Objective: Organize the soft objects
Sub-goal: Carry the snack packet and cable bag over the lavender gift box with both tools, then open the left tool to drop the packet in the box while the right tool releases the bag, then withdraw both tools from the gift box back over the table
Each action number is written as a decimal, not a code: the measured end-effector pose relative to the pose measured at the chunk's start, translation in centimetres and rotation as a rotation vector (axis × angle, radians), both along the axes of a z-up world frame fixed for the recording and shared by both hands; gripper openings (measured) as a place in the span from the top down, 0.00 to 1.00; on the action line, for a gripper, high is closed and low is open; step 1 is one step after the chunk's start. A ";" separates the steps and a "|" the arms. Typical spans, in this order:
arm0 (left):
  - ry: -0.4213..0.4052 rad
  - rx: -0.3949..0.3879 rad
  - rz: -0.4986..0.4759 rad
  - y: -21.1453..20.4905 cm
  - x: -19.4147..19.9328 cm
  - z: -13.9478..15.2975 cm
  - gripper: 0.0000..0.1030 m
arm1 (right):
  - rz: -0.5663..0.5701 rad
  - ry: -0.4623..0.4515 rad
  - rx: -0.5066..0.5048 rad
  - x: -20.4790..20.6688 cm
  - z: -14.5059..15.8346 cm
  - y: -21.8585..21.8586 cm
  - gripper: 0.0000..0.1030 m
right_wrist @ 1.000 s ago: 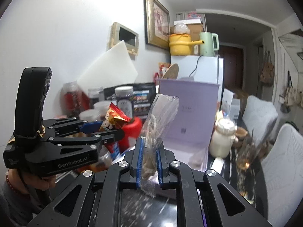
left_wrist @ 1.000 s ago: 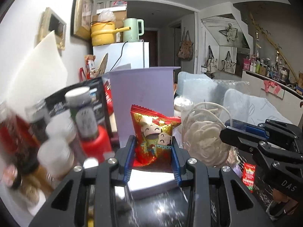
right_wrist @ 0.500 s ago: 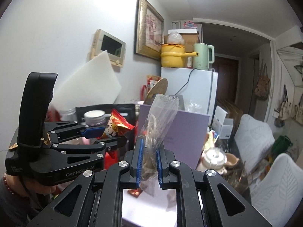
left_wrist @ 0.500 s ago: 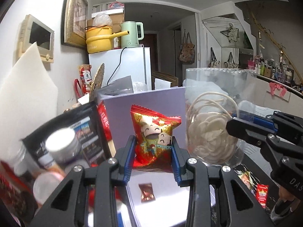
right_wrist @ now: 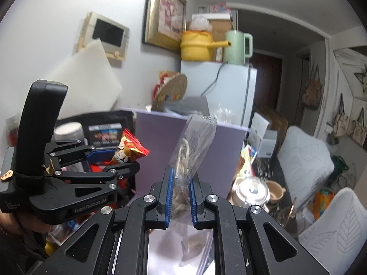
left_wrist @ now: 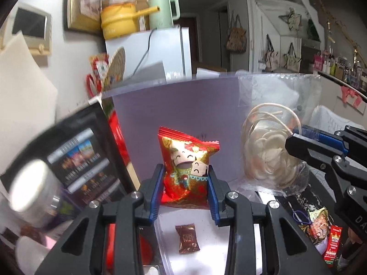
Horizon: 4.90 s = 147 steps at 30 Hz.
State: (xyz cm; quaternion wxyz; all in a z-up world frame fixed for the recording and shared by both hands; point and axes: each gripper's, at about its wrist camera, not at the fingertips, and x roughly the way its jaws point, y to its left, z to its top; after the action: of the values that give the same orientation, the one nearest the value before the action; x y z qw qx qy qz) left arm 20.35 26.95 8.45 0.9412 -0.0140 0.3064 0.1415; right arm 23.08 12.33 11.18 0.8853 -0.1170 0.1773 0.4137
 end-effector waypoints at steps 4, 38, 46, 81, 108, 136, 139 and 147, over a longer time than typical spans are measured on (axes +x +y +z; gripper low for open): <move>0.059 -0.010 0.011 0.0 1.0 -2.4 0.67 | -0.012 0.045 -0.035 1.3 -1.9 0.7 0.87; 0.396 -0.110 0.041 0.5 4.5 -15.7 0.67 | -0.036 0.215 -0.195 3.7 -12.0 2.5 0.87; 0.410 -0.194 0.038 0.7 4.9 -16.6 0.05 | -0.036 0.212 -0.212 3.8 -12.5 2.9 0.87; 0.207 -0.030 0.018 -6.0 0.0 -5.1 0.00 | -0.137 0.149 -0.196 3.3 -6.2 -1.7 0.50; -0.083 0.064 -0.103 -13.2 -13.2 7.3 0.00 | -0.210 -0.079 -0.067 -10.0 5.5 -12.8 0.45; 0.043 -0.017 -0.408 -23.6 -20.2 -3.1 0.00 | -0.461 0.161 -0.048 -22.0 -7.1 -25.0 0.40; 0.075 -0.032 -0.439 -24.6 -20.0 -4.9 0.00 | -0.483 0.187 -0.059 -22.6 -8.6 -26.1 0.40; 0.128 -0.043 -0.424 -26.0 -18.1 -7.9 0.00 | -0.544 0.294 -0.050 -22.4 -12.6 -29.1 0.40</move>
State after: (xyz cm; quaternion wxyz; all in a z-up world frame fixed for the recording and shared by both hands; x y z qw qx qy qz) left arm 2.22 1.00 0.51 0.9281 0.0396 0.3643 -0.0656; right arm 0.72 -16.76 -1.47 0.9252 -0.0257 0.3385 0.1695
